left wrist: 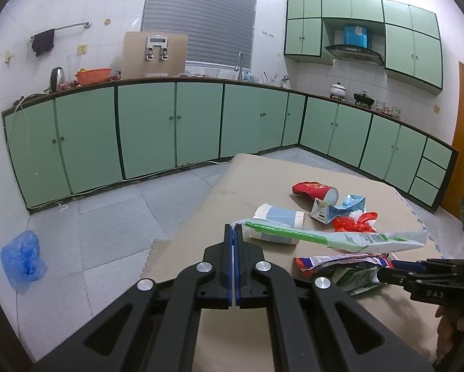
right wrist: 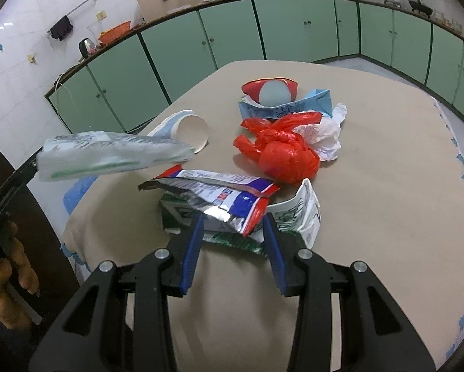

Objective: Collect trash
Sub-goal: 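Grasp the blue-and-white wrapper with the right tool while the left tool holds the tube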

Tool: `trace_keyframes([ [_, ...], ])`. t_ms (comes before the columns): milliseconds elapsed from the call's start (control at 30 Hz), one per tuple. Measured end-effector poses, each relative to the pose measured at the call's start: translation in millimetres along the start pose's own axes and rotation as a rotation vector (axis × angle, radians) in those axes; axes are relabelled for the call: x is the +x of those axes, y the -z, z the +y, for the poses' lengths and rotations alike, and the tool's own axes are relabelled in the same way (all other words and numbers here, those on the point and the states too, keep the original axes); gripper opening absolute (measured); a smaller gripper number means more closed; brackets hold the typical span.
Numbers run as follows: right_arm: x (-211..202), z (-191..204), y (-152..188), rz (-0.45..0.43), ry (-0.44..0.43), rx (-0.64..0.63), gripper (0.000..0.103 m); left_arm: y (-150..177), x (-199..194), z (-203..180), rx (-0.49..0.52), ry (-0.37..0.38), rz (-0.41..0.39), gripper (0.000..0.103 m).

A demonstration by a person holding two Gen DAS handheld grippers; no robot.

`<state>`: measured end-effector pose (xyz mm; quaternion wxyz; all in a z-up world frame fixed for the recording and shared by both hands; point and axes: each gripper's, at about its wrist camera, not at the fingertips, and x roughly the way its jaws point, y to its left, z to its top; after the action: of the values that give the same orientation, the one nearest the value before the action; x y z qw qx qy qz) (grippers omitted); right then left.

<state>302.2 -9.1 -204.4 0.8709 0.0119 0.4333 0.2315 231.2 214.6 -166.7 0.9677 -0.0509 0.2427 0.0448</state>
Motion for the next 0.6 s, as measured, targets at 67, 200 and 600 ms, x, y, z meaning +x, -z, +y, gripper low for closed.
trace_keyframes([
  [67,-3,-4,-1,-0.005,-0.007,0.014,0.04,-1,0,2,-0.005,-0.003,-0.003,0.001],
  [200,1,-10,-2,0.008,-0.035,0.059,0.04,-1,2,5,-0.014,0.001,-0.004,0.001],
  [600,3,-6,-3,0.007,-0.045,0.034,0.012,2,2,3,-0.002,0.013,0.002,0.001],
])
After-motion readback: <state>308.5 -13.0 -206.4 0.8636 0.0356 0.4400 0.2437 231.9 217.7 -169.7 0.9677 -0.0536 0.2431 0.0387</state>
